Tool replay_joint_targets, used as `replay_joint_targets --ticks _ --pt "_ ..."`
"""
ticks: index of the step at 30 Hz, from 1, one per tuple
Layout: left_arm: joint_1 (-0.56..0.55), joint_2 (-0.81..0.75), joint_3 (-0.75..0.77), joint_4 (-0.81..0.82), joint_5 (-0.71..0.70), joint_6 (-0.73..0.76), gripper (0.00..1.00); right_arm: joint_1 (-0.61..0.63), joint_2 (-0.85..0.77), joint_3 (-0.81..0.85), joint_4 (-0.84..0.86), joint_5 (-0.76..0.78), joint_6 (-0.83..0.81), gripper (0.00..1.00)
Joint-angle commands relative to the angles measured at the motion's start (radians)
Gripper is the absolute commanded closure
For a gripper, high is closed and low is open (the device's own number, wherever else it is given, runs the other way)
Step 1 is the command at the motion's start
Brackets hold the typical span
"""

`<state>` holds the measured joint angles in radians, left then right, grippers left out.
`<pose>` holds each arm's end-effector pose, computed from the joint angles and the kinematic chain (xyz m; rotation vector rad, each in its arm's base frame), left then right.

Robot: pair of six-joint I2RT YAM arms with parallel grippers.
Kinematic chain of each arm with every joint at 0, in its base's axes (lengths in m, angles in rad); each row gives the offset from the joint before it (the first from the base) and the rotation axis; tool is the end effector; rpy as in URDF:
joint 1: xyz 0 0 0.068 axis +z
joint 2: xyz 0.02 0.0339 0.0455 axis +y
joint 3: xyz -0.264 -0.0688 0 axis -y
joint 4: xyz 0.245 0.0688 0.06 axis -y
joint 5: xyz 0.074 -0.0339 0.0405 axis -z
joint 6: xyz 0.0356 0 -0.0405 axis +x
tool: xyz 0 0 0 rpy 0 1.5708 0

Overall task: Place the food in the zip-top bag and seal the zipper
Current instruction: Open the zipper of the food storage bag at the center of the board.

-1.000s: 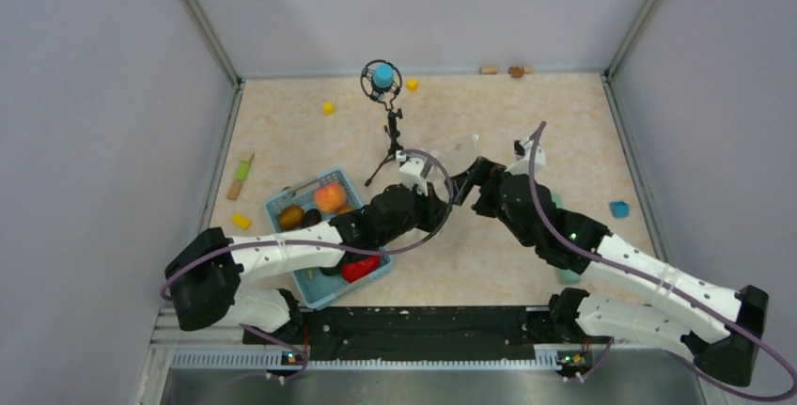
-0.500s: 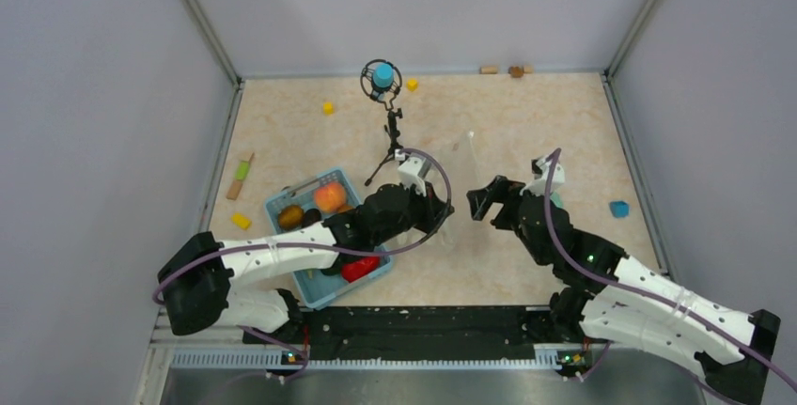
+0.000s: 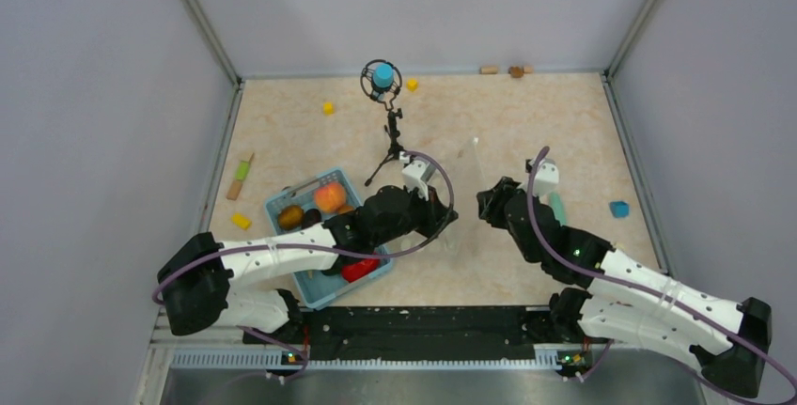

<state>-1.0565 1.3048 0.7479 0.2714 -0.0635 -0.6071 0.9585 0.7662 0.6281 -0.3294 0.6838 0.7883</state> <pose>0.1473 -0.2561 0.2588 0.3999 1.9637 -1.0658 0.1169 0.1273 0.2765 0.2545 1.9392 0.4645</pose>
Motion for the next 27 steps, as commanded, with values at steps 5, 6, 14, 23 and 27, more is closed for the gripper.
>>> replay_joint_targets --ticks 5,6,14,23,27 --pt "-0.013 -0.019 0.004 0.074 0.034 0.004 1.00 -0.006 -0.026 -0.038 0.071 -0.004 -0.044 0.90" --pt "-0.013 -0.017 0.005 0.075 0.034 0.000 1.00 -0.012 -0.033 -0.038 0.072 -0.005 -0.056 1.00" --pt "-0.018 -0.031 0.037 0.049 0.030 -0.013 0.18 -0.072 -0.066 0.060 -0.078 0.044 -0.175 1.00" --pt "-0.020 -0.193 -0.040 -0.015 -0.117 -0.011 0.03 -0.088 0.082 0.366 -0.404 0.285 -0.293 1.00" --pt "-0.020 -0.256 -0.065 -0.097 -0.228 -0.021 0.03 -0.087 0.247 0.514 -0.446 0.321 -0.431 1.00"
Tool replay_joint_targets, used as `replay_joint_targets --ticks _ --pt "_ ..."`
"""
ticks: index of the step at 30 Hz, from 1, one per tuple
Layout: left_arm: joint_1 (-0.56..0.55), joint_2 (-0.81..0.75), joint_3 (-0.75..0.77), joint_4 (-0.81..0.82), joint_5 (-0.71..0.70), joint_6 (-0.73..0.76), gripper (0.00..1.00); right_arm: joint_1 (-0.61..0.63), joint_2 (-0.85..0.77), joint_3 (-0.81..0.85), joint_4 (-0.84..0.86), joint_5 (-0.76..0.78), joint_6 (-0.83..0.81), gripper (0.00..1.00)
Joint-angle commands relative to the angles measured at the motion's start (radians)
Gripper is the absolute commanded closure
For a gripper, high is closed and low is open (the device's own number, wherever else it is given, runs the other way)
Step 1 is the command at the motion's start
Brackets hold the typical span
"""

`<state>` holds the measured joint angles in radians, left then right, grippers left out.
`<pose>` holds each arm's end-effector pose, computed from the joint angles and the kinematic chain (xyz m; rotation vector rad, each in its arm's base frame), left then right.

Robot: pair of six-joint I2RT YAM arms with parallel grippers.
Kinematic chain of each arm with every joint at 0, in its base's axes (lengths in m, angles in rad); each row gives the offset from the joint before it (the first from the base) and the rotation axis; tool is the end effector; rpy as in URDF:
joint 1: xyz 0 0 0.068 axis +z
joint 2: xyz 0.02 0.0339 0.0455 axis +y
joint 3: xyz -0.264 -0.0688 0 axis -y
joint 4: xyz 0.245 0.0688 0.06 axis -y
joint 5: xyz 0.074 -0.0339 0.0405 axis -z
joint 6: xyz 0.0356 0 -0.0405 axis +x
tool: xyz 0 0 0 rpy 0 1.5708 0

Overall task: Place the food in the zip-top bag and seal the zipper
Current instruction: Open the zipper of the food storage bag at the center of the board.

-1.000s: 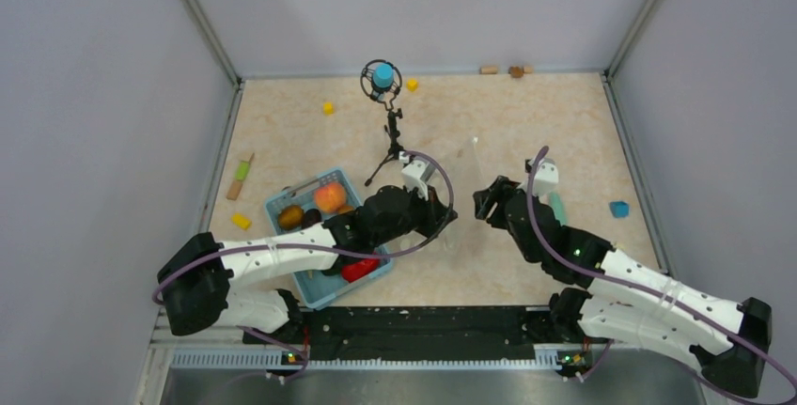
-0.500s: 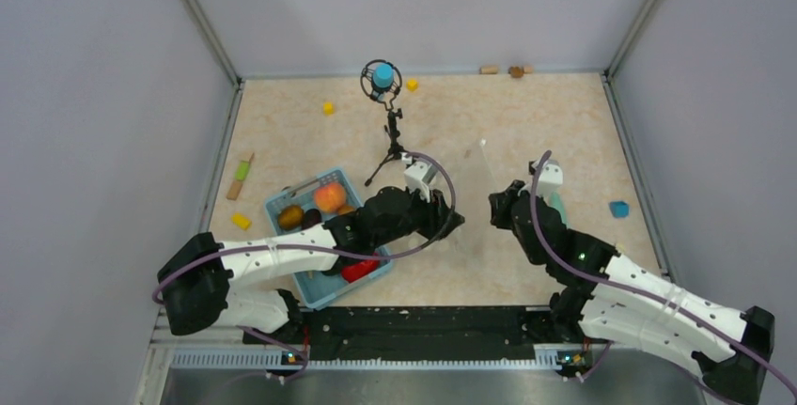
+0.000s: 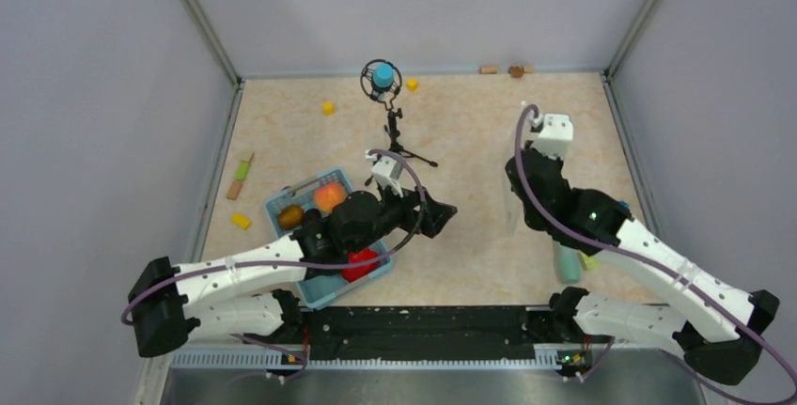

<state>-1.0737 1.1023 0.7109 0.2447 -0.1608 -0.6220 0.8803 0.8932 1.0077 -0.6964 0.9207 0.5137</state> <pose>0.1281 -0.2242 0.2951 0.2879 1.8257 -1.0950 0.1307 0.1137 0.3543 0.1487 1.9046 -0.0630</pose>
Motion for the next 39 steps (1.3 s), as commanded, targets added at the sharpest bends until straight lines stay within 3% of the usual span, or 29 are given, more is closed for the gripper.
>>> replay_joint_targets --ticks 1,5,11,19,27,39 --pt "-0.003 -0.062 -0.033 -0.093 -0.168 -0.013 0.04 -0.008 0.163 0.153 -0.079 0.058 -0.183 1.00" --pt "-0.003 -0.120 -0.060 -0.171 -0.274 -0.052 0.04 -0.005 0.360 0.162 -0.008 -0.063 -0.204 1.00" --pt "-0.002 -0.167 -0.125 -0.205 -0.384 -0.138 0.04 0.001 0.523 0.091 0.152 -0.299 -0.044 1.00" --pt "-0.001 -0.075 -0.130 -0.143 -0.395 -0.207 0.04 0.006 0.388 -0.087 0.318 -0.472 0.030 1.00" --pt "0.011 0.148 0.012 -0.157 -0.335 -0.252 0.04 0.006 0.181 -0.233 0.447 -0.581 0.031 1.00" --pt "0.024 0.243 0.055 -0.117 -0.282 -0.301 0.04 0.006 0.203 -0.255 0.442 -0.559 0.047 1.00"
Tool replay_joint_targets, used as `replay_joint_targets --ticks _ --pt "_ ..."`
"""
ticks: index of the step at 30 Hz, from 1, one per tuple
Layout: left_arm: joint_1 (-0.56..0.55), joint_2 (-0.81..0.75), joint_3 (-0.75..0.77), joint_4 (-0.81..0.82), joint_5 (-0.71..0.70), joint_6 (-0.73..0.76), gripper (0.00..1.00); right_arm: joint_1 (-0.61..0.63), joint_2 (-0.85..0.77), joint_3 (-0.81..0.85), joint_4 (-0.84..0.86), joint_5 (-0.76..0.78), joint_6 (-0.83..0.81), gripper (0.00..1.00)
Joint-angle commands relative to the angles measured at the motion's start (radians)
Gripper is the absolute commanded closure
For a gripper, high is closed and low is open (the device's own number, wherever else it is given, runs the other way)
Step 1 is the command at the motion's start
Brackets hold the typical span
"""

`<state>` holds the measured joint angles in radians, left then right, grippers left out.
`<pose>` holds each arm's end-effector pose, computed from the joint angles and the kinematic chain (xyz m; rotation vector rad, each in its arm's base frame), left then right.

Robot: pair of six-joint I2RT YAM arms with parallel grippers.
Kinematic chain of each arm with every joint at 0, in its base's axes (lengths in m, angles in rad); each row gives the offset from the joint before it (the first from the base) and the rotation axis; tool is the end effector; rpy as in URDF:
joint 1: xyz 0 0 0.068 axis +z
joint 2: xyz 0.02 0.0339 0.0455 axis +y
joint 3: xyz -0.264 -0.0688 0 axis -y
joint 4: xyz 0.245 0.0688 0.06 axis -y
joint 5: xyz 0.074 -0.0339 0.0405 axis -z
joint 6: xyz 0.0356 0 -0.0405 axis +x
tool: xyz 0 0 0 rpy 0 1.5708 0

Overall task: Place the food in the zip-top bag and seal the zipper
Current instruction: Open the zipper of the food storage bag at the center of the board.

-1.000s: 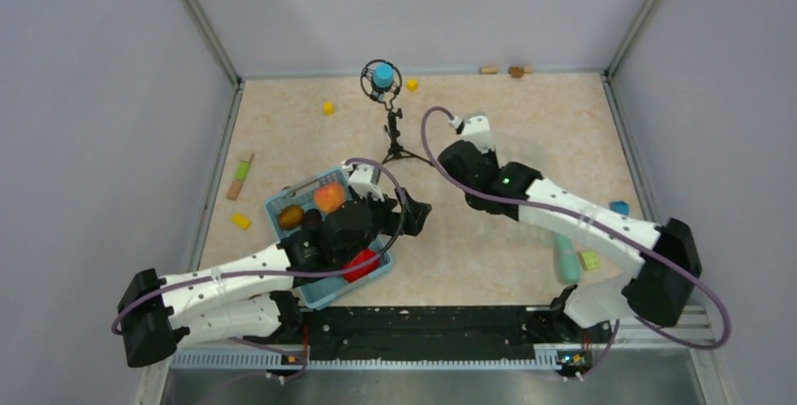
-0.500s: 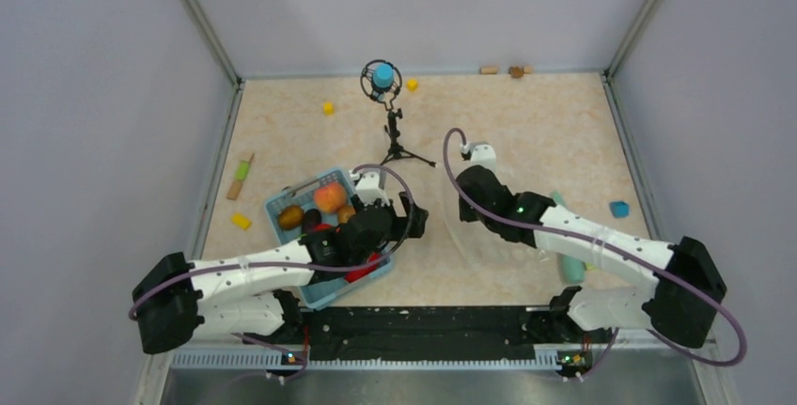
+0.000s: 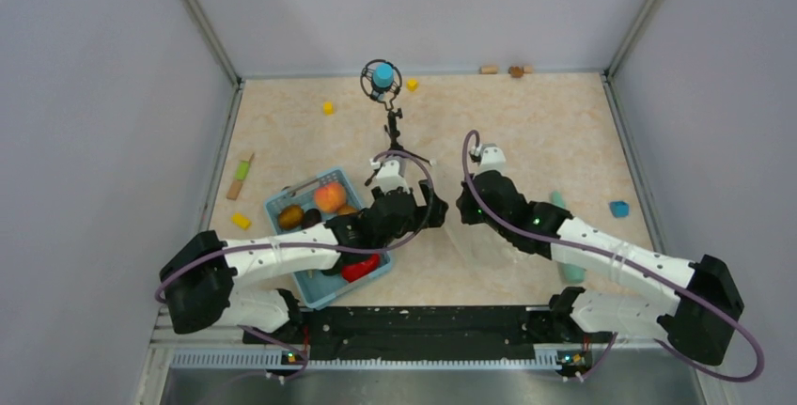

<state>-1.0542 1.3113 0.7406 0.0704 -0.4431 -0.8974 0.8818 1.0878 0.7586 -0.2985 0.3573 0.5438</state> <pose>0.1535 -0.2394 0.2359 -0.1145 2.1039 -0.7619 0.1593 0.1739 0.2618 -0.1685 2.1785 0.4283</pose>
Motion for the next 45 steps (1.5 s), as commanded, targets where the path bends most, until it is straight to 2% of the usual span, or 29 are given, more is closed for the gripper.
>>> replay_joint_targets --ticks 1,6,11,15,19,21,24,30,34,39,45 --pt "0.005 0.050 0.031 0.060 -0.011 -0.026 0.04 0.003 0.006 -0.009 0.047 0.007 0.020 1.00" --pt "0.010 0.163 0.098 0.020 -0.030 -0.054 0.06 0.005 -0.038 -0.024 0.067 -0.003 0.030 1.00" --pt "0.011 0.254 0.190 -0.062 -0.026 -0.058 0.25 0.004 -0.103 -0.035 0.029 0.041 0.017 1.00" --pt "0.014 0.261 0.200 -0.193 -0.100 -0.089 0.49 -0.012 -0.147 -0.005 -0.134 0.267 0.055 1.00" --pt "0.028 0.219 0.177 -0.327 -0.221 -0.141 0.54 -0.029 -0.159 0.068 -0.409 0.589 0.184 1.00" --pt "0.042 0.199 0.153 -0.339 -0.227 -0.151 0.55 -0.032 -0.169 0.098 -0.499 0.662 0.221 1.00" --pt "0.054 0.185 0.122 -0.341 -0.226 -0.161 0.59 -0.034 -0.209 0.117 -0.528 0.702 0.212 1.00" --pt "0.056 0.201 0.139 -0.323 -0.160 -0.116 0.59 -0.034 -0.270 0.092 -0.445 0.629 0.139 1.00" --pt "0.056 0.205 0.150 -0.196 -0.032 -0.023 0.56 -0.033 -0.277 0.041 -0.284 0.481 0.002 1.00" --pt "0.054 0.220 0.232 -0.179 0.151 0.062 0.45 -0.034 -0.239 0.021 -0.217 0.400 -0.052 1.00" --pt "0.054 0.175 0.217 -0.105 0.280 0.121 0.28 -0.033 -0.210 -0.003 -0.160 0.340 -0.051 1.00"
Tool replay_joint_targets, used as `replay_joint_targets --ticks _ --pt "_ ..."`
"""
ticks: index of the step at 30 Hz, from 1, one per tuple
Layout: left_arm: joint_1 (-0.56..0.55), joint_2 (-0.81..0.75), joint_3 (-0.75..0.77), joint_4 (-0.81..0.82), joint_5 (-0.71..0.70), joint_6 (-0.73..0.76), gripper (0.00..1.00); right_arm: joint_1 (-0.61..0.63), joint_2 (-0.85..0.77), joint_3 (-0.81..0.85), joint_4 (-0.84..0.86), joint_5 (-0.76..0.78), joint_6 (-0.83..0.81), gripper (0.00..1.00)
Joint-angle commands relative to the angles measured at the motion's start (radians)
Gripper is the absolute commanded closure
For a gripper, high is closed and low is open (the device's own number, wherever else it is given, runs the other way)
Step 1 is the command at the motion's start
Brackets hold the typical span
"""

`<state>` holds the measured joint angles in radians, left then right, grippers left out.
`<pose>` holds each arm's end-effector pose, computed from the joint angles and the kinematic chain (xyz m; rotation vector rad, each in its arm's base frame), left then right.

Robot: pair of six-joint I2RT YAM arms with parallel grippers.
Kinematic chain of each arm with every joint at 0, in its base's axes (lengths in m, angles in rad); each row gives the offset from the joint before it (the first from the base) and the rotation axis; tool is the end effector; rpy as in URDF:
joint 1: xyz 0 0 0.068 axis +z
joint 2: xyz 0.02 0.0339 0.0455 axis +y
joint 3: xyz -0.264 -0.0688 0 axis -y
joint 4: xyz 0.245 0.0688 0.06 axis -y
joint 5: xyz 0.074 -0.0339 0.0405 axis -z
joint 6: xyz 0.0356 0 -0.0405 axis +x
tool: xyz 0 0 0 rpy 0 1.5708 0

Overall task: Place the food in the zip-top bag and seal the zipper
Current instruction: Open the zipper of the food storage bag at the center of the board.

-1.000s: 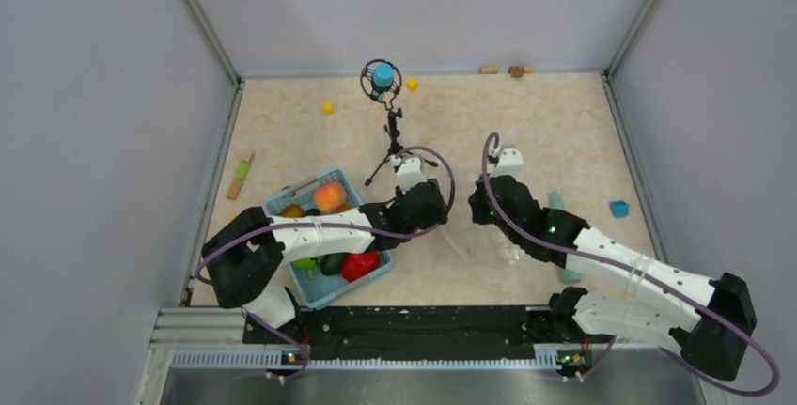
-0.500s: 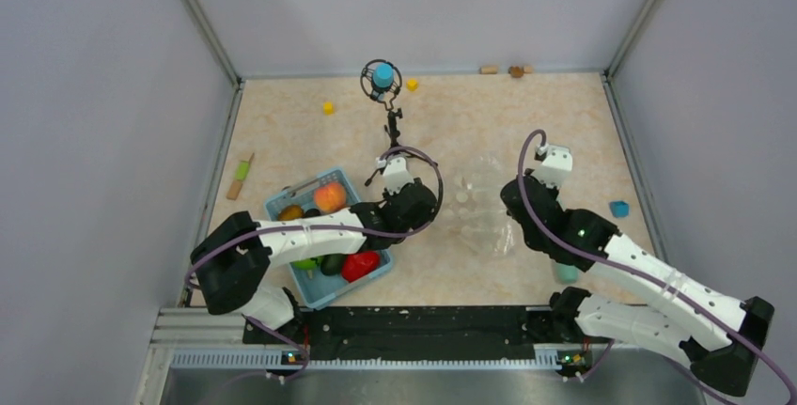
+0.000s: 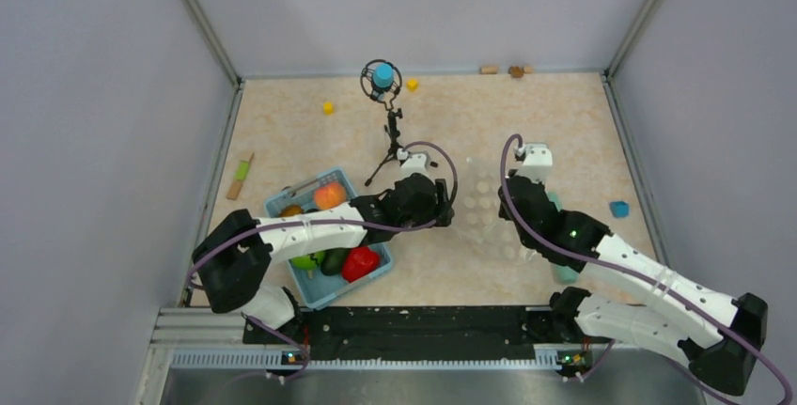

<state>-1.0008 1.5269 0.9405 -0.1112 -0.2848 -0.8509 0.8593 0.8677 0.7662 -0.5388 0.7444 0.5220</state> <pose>0.1857 -0.2712 0.2222 0.0189 2.3237 -0.6648 0.1354 0.1202 0.2899 0.0504 2.0253 0.0375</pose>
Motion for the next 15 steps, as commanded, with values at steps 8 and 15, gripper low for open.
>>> replay_joint_targets --ticks 8,15 --pt "0.001 -0.129 -0.011 0.089 0.238 0.123 0.13 -0.011 0.017 -0.020 0.092 -0.067 -0.012 1.00" --pt "0.001 -0.306 -0.068 -0.090 0.053 0.112 0.10 -0.012 0.015 -0.025 0.092 -0.089 -0.001 1.00"
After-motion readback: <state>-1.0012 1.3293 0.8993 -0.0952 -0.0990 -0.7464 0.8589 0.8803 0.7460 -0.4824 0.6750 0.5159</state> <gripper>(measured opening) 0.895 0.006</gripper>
